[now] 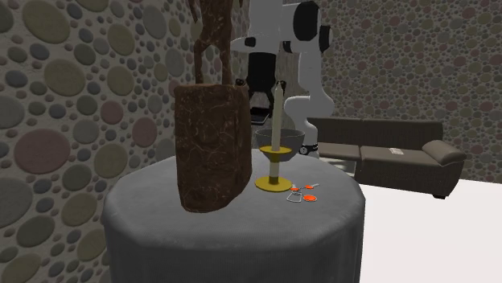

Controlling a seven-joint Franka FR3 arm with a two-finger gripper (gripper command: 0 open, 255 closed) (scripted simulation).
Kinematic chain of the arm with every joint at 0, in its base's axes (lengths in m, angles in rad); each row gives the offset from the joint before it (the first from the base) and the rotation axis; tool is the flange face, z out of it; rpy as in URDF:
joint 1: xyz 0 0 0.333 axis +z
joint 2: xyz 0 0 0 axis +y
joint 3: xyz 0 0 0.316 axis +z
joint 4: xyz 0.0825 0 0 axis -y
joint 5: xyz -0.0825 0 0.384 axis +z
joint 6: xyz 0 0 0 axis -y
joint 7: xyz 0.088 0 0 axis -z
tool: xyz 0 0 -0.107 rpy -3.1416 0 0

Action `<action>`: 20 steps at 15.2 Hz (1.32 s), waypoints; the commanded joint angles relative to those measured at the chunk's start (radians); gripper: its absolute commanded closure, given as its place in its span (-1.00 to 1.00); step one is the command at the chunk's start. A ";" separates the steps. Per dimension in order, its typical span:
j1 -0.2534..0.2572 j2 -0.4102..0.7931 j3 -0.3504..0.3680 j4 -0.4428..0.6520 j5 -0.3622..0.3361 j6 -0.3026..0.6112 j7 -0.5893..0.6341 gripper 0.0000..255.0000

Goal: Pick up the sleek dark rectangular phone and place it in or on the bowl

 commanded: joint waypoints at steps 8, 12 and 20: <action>0.006 -0.348 0.008 -0.387 -0.016 0.038 0.022 1.00; 0.008 -0.512 0.015 -0.536 -0.019 0.023 0.032 1.00; 0.007 -0.537 0.016 -0.652 -0.023 0.113 0.039 1.00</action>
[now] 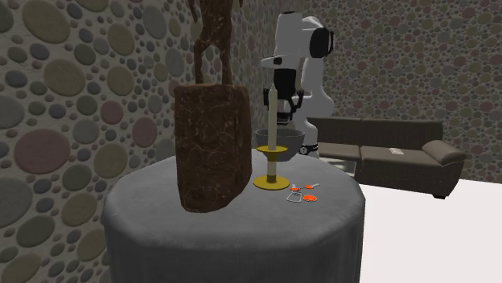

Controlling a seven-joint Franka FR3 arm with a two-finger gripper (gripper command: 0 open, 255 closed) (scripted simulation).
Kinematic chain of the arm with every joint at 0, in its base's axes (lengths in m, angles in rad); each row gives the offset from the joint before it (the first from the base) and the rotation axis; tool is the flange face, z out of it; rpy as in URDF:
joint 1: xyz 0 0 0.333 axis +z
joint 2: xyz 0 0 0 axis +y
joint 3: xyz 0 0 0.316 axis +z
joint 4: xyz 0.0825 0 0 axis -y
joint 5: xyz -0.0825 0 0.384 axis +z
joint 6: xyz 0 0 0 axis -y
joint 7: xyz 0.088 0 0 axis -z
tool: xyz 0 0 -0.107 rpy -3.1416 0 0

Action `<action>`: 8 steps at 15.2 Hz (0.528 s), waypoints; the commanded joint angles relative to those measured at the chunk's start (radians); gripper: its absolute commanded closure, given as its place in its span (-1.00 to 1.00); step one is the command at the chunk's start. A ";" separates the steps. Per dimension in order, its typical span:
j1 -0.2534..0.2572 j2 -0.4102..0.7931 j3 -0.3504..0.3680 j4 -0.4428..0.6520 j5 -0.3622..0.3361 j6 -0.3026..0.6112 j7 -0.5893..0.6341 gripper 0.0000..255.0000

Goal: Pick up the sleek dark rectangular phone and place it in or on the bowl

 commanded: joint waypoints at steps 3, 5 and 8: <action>-0.002 0.012 -0.003 -0.045 -0.003 0.058 0.000 1.00; -0.002 0.021 -0.003 -0.065 -0.004 0.087 0.002 1.00; -0.003 0.033 -0.004 -0.088 -0.005 0.122 0.004 1.00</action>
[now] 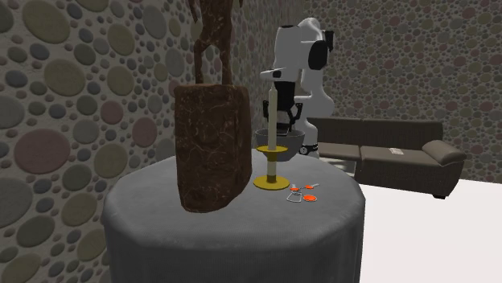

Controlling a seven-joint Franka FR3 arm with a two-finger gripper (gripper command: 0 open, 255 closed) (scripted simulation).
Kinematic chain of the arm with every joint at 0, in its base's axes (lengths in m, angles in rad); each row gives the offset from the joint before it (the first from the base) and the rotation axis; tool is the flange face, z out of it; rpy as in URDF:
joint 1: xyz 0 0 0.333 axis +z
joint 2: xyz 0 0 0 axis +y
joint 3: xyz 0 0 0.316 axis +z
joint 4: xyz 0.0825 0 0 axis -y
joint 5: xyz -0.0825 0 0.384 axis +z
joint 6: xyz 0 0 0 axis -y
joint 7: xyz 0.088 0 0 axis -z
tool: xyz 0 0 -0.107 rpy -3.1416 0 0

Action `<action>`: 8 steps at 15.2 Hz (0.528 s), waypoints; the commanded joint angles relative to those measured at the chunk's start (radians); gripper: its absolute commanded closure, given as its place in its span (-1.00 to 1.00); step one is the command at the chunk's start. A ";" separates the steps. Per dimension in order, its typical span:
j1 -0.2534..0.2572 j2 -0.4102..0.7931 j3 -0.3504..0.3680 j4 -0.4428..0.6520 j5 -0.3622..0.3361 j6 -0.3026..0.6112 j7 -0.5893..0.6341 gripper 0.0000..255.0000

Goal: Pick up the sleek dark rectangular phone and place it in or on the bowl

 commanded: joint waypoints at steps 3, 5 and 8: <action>0.001 0.005 0.001 -0.006 0.000 0.011 0.003 1.00; 0.001 0.005 0.001 -0.006 0.000 0.011 0.003 1.00; 0.001 0.005 0.001 -0.006 0.000 0.011 0.003 -1.00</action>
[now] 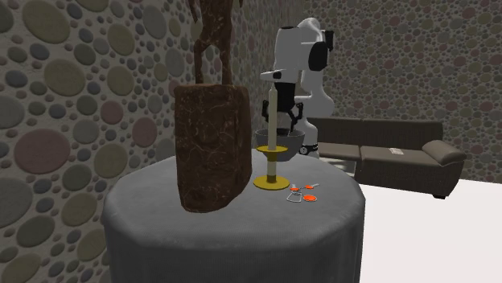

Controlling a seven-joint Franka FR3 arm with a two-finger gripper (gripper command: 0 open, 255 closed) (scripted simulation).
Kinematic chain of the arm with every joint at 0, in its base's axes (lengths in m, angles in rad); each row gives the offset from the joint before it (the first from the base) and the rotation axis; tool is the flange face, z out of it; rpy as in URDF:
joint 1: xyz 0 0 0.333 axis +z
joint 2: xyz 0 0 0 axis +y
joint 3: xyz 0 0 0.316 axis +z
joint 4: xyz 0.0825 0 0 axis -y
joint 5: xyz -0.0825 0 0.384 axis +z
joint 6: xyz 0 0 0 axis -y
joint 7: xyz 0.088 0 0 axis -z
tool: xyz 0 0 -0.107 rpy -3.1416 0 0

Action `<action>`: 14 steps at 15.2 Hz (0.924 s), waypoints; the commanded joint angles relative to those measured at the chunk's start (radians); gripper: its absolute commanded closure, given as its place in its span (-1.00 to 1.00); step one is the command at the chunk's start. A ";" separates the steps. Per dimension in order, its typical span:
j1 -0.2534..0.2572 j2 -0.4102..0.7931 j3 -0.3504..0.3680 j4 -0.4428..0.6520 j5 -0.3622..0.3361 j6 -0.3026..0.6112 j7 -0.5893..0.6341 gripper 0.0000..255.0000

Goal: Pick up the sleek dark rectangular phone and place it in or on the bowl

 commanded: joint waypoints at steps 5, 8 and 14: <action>0.000 0.000 0.000 0.000 0.000 0.000 0.000 -1.00; 0.003 -0.038 0.005 0.071 0.005 -0.109 -0.002 -1.00; 0.004 -0.045 0.006 0.092 0.006 -0.137 -0.002 -1.00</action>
